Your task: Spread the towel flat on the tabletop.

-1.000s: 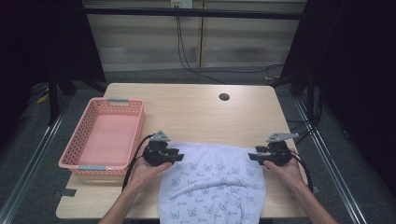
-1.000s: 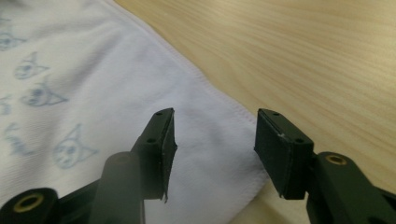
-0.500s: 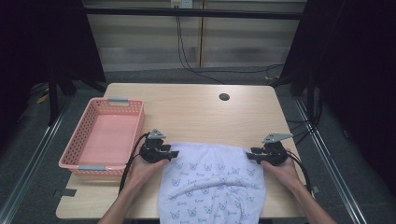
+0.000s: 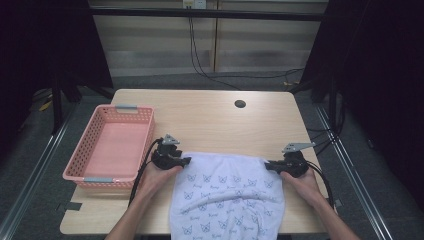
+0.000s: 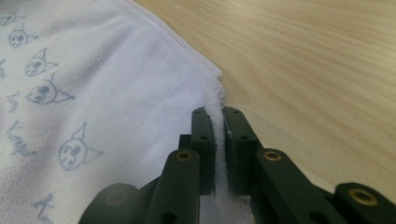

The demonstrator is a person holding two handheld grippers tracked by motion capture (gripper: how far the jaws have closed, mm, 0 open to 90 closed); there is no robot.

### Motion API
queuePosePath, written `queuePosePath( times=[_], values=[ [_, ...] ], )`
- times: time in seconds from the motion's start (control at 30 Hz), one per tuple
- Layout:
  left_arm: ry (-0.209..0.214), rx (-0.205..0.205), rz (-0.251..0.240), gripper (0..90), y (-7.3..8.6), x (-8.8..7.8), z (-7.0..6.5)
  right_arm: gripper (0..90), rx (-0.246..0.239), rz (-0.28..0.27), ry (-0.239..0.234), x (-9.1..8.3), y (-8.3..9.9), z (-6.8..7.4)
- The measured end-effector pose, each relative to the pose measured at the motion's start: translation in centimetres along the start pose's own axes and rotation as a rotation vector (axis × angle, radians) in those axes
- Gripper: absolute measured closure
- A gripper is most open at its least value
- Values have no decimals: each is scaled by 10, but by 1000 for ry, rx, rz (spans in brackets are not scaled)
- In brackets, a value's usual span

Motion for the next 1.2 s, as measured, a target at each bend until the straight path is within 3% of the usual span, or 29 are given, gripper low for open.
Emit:
queuePosePath(
  times=[0.17, 0.23, 0.27, 0.3, 0.37, 0.4, 0.47, 0.63, 0.77, 0.87, 0.93, 1.0, 1.03, 1.2],
  values=[
    [28, 33, 3, 497, 0, 1, -2, 840, -6, 0, 2, 0, 0, 0],
    [54, 59, -2, 583, -1, 3, -7, 841, 1, 1, -5, 0, 0, 0],
    [64, 64, 0, 699, -1, 4, -10, 842, -6, 1, -8, 0, 0, 1],
    [73, 74, 10, 699, -2, 4, -10, 842, -6, 1, -8, 0, 0, 1],
    [95, 56, 6, 819, -2, 5, -11, 848, -6, 1, -16, -1, 0, 1],
    [100, 48, 13, 834, -2, 5, -10, 850, -2, -4, -18, -2, 0, 1],
    [113, 33, 11, 841, -1, 3, -9, 854, 6, -18, -29, -7, -1, 0],
    [163, 11, -63, 846, -5, -15, -8, 861, 38, -129, -61, -34, -5, -1],
    [172, -11, -103, 846, -7, -27, -7, 861, 41, -169, -66, -45, -11, -3],
    [179, 4, -151, 847, -16, -46, -14, 861, 40, -223, -77, -59, -26, -7],
    [210, 17, -197, 847, -22, -58, -20, 861, 34, -252, -71, -68, -34, -8],
    [184, 64, -211, 847, -31, -70, -26, 861, 33, -267, -70, -72, -39, -8],
    [191, 70, -224, 848, -35, -74, -26, 861, 29, -275, -67, -77, -44, -9],
    [156, 49, -265, 849, -52, -92, -10, 861, 7, -292, -46, -85, -68, -8]
  ],
)
Point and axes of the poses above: each handheld gripper's, and its own axes: x roughly forward along the jaws, y roughly out of its underside, z roughly to its left, the point moved 1 cm from there along x, roughly forward along the jaws, and after that the axes turned 9 degrees about z, right-handed, at the moved point
